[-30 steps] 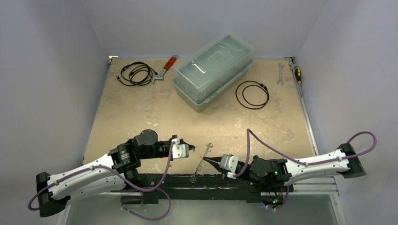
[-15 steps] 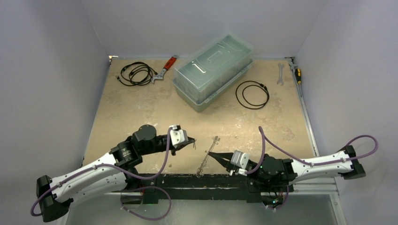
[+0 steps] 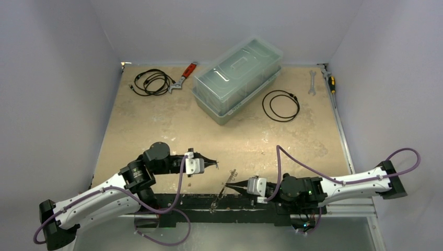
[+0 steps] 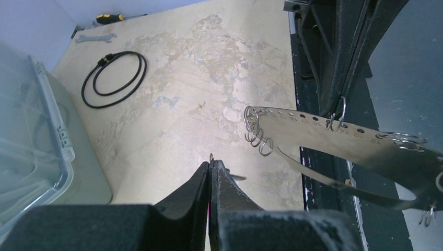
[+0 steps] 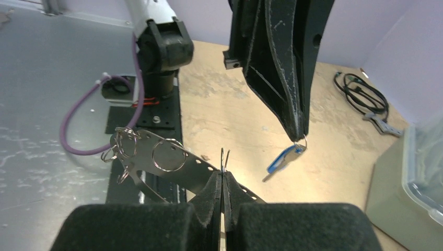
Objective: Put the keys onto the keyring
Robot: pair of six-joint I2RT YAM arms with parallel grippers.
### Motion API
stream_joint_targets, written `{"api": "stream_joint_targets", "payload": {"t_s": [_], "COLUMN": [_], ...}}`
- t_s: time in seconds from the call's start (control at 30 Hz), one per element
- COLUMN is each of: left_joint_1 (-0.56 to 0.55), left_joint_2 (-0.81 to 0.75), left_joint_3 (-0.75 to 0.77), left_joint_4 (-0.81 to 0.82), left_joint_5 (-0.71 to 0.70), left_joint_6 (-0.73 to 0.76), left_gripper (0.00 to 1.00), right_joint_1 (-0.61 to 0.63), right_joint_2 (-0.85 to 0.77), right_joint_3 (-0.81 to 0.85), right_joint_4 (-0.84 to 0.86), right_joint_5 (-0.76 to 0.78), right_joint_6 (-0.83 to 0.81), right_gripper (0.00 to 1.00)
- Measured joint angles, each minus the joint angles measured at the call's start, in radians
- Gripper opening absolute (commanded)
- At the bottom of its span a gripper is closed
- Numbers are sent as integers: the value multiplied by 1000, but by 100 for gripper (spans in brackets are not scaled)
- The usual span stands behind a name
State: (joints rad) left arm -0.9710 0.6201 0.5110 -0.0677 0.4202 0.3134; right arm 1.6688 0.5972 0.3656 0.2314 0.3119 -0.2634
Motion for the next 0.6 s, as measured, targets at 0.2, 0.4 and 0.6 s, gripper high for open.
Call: {"api": "stream_joint_targets", "payload": {"t_s": [0.2, 0.4, 0.6], "left_joint_1": [0, 0, 0], "left_joint_2": [1, 0, 0], "left_joint_3": [-1, -1, -25], "left_joint_4": [0, 22, 51], "left_joint_5": [58, 89, 122], "left_joint_6": [40, 28, 87], "left_gripper": [0, 0, 0], "right_joint_1": [0, -22, -67], "right_joint_2": [51, 128, 149], "right_joint_3": [23, 28, 29], "right_joint_4": [-1, -1, 0], "right_joint_5": [-24, 17, 43], "right_joint_6": [10, 11, 9], "right_gripper": [0, 0, 0]}}
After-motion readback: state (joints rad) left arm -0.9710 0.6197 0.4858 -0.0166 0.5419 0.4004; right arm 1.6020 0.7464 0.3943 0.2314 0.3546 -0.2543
